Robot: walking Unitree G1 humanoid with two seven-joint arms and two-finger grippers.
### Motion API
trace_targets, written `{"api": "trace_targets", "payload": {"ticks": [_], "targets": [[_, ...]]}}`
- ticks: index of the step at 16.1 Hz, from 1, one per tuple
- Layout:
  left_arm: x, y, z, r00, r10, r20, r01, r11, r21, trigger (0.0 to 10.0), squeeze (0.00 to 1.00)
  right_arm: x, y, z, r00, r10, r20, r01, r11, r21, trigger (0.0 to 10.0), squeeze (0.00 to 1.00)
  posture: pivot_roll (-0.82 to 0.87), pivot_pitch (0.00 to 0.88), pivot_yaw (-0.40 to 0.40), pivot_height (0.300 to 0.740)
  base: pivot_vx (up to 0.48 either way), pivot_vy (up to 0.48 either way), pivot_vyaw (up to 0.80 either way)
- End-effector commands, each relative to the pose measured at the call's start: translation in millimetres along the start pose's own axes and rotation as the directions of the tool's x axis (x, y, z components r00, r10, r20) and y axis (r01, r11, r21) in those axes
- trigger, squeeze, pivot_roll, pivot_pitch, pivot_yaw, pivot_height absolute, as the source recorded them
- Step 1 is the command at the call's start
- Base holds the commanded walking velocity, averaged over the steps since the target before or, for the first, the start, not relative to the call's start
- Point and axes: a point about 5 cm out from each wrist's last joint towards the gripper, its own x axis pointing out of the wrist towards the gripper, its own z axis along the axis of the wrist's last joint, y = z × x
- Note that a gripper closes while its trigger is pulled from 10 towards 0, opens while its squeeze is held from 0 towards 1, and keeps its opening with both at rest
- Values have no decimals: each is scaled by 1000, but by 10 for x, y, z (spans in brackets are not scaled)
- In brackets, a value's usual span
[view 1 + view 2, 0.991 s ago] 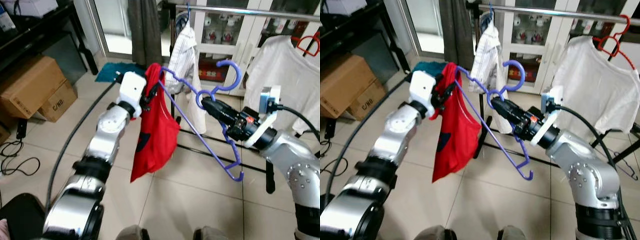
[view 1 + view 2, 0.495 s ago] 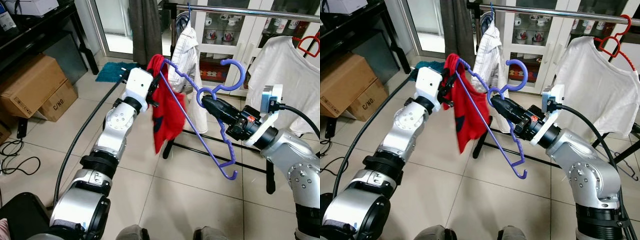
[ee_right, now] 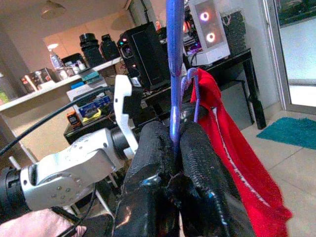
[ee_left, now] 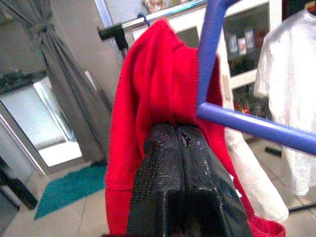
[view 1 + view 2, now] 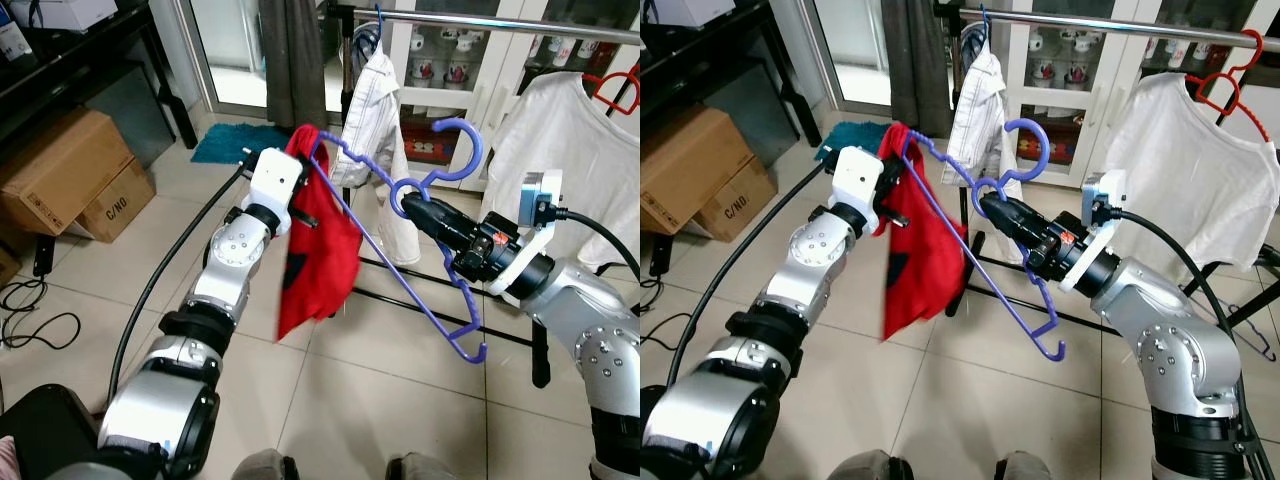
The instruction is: Hang hanger
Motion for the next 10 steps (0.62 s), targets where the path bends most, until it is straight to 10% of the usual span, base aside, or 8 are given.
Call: {"api": "trace_targets", "payload": {"ticks": [1, 10], "targets": [[26, 75, 60, 1000, 11, 21, -11, 1000, -6, 0, 0, 52, 73, 85, 998, 59, 20, -59, 998, -17, 0, 0, -172, 0, 76, 740, 0, 0, 0], [-44, -242, 201, 969, -224, 104, 221, 974, 39, 0, 0, 57, -130, -12, 986, -145, -81, 138, 986, -93, 0, 0, -163, 0, 76, 740, 0, 0, 0]]}}
